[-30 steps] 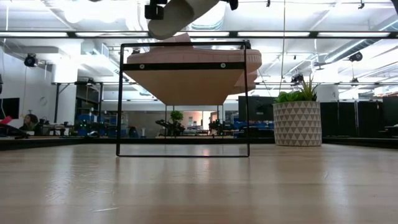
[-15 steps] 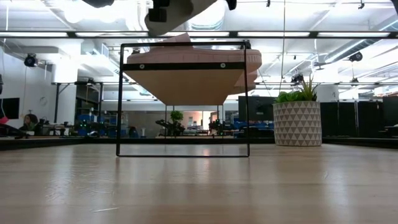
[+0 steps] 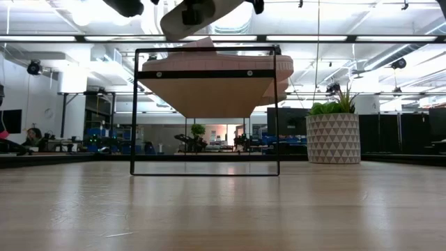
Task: Pick and place slides into the shelf
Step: Put the gray slipper on the shelf
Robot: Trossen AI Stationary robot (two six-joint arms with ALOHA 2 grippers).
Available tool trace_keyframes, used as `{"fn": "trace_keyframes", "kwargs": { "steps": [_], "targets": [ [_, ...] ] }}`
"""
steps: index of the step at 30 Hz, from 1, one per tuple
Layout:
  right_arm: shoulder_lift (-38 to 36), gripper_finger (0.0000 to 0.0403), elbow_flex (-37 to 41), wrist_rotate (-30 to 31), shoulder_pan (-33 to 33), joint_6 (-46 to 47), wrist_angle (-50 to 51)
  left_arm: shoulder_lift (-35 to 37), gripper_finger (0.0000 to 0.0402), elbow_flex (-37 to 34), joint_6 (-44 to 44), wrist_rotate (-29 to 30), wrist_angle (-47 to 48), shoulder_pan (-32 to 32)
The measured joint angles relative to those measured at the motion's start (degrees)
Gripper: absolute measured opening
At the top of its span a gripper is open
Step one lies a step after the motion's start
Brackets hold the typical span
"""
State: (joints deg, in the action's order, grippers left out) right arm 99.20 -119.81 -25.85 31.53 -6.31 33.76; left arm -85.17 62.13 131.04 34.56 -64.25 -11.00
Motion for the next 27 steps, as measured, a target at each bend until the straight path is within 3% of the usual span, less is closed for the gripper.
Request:
{"fn": "trace_keyframes", "kwargs": {
  "steps": [2,4,16,21,27],
  "targets": [
    [0.00,0.0024,0.00,0.01,0.00,-0.12,0.15,-0.21,0.0026,0.87,-3.83,0.56,0.74,0.00],
    [0.00,0.0024,0.00,0.16,-0.02,-0.59,0.29,-0.20,0.0010,2.02,-8.29,1.85,3.28,0.02],
    [-3.50,0.0145,0.15,-0.02,-0.17,-10.10,1.07,10.55,0.0001,3.61,-34.69,3.34,32.05,-0.31],
    [-6.05,0.0165,-0.03,-0.03,-0.02,-13.96,0.67,15.94,0.0001,3.54,-44.00,3.24,43.63,-0.46],
    [-8.54,0.0164,0.00,-0.02,-1.11,-22.65,6.23,20.13,0.0000,4.11,-54.59,-2.36,58.64,-0.67]
  ]
}}
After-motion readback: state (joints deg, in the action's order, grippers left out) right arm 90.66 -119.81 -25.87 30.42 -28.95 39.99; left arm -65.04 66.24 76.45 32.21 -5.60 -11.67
